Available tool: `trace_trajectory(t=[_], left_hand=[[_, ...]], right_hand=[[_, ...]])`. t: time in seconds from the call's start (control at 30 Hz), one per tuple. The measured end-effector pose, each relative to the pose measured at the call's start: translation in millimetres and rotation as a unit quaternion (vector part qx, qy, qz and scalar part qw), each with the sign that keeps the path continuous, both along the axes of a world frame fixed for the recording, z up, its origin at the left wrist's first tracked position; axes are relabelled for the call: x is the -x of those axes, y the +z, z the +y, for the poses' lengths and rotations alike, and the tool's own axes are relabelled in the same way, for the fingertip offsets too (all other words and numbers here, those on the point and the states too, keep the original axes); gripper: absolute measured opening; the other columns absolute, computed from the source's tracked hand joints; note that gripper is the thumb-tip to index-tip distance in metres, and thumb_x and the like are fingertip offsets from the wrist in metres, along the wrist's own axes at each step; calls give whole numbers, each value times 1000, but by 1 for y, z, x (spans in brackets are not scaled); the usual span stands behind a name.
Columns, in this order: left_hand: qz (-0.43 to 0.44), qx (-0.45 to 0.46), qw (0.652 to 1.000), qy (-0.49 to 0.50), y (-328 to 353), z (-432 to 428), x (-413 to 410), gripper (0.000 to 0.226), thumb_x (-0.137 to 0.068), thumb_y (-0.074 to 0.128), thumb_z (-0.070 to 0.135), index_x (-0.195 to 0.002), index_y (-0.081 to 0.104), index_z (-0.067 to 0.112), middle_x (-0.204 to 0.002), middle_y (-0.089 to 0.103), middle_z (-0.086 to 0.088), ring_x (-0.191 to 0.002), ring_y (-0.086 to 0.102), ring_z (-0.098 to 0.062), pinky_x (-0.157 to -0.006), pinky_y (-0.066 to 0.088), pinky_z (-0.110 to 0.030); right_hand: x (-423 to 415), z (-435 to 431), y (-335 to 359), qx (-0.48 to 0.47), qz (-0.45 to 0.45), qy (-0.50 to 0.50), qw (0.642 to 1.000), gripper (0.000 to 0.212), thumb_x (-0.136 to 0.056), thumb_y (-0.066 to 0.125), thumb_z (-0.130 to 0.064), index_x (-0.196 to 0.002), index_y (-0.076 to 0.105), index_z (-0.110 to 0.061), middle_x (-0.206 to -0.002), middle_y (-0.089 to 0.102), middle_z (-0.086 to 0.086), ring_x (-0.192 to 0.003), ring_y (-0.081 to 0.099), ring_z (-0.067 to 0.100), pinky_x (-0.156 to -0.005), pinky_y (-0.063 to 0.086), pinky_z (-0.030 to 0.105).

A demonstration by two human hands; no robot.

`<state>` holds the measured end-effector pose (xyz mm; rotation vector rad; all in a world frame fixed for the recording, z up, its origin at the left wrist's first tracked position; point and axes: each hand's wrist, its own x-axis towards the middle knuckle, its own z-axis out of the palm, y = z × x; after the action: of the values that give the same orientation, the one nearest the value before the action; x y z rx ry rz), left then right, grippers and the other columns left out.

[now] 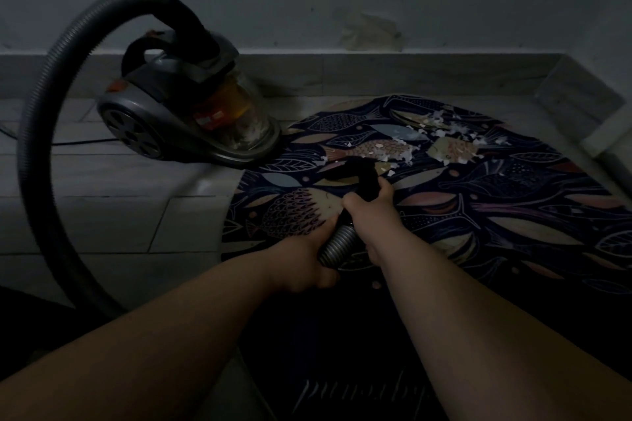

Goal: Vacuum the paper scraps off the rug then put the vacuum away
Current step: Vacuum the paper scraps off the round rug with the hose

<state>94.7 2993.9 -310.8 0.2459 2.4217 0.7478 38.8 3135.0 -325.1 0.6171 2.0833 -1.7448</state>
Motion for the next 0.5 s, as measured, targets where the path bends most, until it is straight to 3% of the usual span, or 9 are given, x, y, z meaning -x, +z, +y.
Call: trace_trajectory(t=[0.17,0.27,0.5], left_hand=[[-17,11,1000,-13,0,22,3,101,-83,66,37,-147,-12,38,-156,22,-3,-141,25,-16,-104,18,-14],[-27,7,999,-32,4,39,5,101,-84,65,37,-147,-14,38,-153,29,-5,-136,34,-18,-105,26,-17],[-27,19,997,-67,5,73,9,98,-87,62,37,-148,-15,33,-156,20,-4,-141,25,-19,-108,19,-18]], right_hand=[[-1,26,-1,8,-6,-23,1000,79,-90,59,-30,-151,10,-41,-123,50,6,-96,57,29,-92,52,49],[-2,41,-2,13,-11,-45,999,81,-87,62,-31,-149,12,-44,-127,51,7,-98,58,31,-91,52,52],[-5,77,-1,13,-29,-74,997,82,-89,60,-33,-150,6,-47,-122,45,4,-100,56,31,-92,52,52]])
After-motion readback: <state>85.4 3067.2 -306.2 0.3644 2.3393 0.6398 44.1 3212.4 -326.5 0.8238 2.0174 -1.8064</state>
